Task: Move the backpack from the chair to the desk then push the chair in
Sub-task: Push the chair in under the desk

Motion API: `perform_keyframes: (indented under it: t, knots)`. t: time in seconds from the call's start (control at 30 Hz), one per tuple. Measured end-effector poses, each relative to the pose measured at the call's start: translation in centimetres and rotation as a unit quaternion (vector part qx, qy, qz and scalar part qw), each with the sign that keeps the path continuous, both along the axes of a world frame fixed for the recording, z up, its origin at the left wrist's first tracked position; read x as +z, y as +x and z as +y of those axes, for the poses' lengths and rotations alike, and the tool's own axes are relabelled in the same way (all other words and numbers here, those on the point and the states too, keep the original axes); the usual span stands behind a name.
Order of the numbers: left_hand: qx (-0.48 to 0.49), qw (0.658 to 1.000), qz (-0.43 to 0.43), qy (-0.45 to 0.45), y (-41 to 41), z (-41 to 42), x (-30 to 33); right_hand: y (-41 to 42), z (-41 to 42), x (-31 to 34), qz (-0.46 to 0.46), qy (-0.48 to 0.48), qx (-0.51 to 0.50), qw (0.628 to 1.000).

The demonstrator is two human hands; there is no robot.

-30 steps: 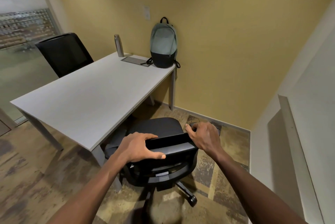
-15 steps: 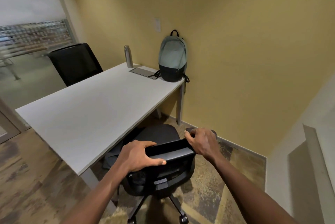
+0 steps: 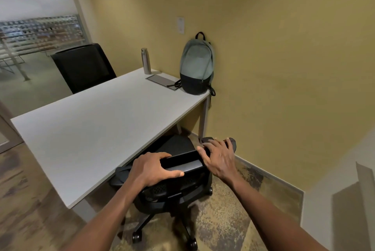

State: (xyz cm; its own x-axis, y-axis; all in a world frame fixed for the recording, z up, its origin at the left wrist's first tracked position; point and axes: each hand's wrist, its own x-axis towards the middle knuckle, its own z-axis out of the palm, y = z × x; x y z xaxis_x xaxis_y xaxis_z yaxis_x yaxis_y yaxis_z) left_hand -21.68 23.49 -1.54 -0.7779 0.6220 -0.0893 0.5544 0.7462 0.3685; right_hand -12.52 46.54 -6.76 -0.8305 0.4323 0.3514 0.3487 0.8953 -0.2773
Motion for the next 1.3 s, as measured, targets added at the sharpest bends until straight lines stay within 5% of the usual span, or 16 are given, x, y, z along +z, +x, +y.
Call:
perform_keyframes:
  t: [0.23,0.37,0.7,1.3]
  knots:
    - [0.015,1.000,0.002,-0.003,-2.0,3.7,-0.3,-2.6,0.7,0.2,-0.033,-0.150,-0.178,0.972]
    - [-0.012,1.000,-0.021,-0.013,-3.3,4.8,-0.3,-4.1,2.3,0.8,-0.022,-0.265,-0.169,0.949]
    - [-0.050,0.996,-0.052,-0.057,-5.7,6.2,-0.9,-7.5,6.8,0.9,-0.032,-0.284,-0.104,0.953]
    - [0.058,0.995,-0.074,-0.032,-11.2,12.7,-1.3,-17.0,14.9,1.5,-0.117,-0.263,0.006,0.958]
